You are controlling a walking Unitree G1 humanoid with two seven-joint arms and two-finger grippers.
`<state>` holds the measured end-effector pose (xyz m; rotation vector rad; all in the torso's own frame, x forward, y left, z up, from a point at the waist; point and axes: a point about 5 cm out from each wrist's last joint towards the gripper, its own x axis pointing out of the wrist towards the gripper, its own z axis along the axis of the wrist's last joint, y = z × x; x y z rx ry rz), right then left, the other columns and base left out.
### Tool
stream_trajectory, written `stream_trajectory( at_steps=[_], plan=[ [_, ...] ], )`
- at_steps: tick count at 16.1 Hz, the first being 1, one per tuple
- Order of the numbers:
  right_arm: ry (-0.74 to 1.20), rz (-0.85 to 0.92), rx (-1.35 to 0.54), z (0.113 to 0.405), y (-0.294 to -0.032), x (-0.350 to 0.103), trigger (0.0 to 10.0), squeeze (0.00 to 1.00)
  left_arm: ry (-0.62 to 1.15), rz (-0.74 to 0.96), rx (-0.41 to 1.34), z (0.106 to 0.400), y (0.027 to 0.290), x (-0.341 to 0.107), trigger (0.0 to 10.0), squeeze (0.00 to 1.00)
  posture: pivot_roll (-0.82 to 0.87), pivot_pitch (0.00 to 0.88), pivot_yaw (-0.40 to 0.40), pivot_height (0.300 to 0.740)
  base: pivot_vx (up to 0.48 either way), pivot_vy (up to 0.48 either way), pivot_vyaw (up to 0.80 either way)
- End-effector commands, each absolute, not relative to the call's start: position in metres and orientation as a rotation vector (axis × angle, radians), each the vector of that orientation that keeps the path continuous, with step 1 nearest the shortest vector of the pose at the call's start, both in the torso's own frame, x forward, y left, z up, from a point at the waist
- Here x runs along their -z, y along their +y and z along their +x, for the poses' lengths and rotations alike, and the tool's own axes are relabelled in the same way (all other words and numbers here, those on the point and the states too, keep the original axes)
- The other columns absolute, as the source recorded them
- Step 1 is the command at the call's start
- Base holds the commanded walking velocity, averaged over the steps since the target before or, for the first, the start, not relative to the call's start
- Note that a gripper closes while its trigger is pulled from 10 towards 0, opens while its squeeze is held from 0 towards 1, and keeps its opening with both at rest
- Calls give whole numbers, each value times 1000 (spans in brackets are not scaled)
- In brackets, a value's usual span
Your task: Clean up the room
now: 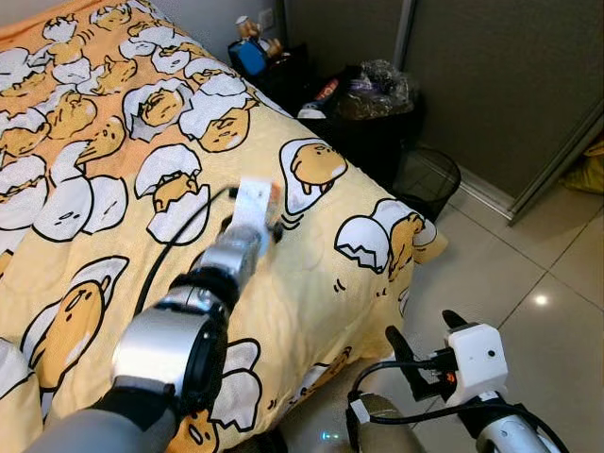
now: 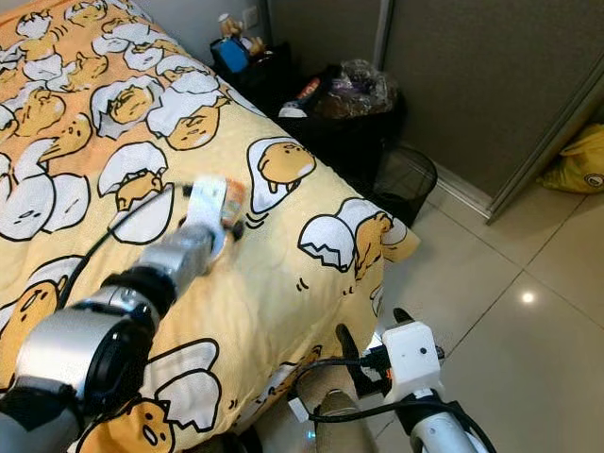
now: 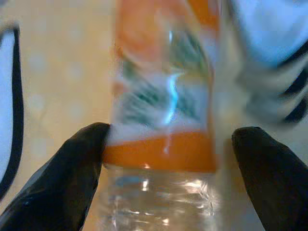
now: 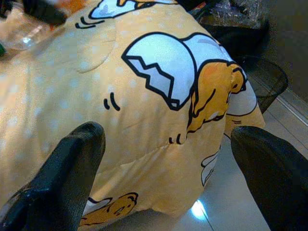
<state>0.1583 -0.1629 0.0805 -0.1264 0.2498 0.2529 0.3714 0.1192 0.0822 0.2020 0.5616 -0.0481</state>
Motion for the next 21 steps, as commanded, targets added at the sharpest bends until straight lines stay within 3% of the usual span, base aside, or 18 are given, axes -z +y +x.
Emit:
stream_trajectory(
  at_steps=[1,2,8,11,14,16,17,19,21],
  plan=[
    [243,-126,-259,156,-162,-86,10000,0,632,256,31,360,127,-64,10000,0,-502,207,113,740,0,0,0],
    [233,-120,-261,156,-162,-88,10000,0,635,263,30,359,129,-62,0,0,-505,206,112,740,0,0,0],
    [221,-128,-268,155,-161,-92,10000,0,616,238,33,358,130,-60,0,0,-513,202,110,740,0,0,0],
    [218,-127,-260,164,-163,-90,10000,0,579,56,66,362,118,-67,0,0,-485,170,114,740,0,0,0],
    [192,-107,-237,184,-167,-88,10000,0,391,-162,93,377,117,-94,0,0,-426,121,116,740,0,0,0],
    [156,-110,-212,193,-169,-91,10000,0,259,-192,109,383,120,-111,0,0,-405,105,114,740,0,0,0],
    [81,-113,-160,207,-173,-101,10000,0,89,-219,137,381,125,-127,0,0,-351,67,113,740,0,0,0],
    [-40,-115,-83,225,-178,-119,10000,0,-32,-210,146,356,132,-130,0,0,-276,17,100,740,0,0,0],
    [-81,-100,-78,236,-175,-125,10000,0,-126,-79,164,322,139,-124,0,0,-211,0,84,740,0,0,0]
  ],
)
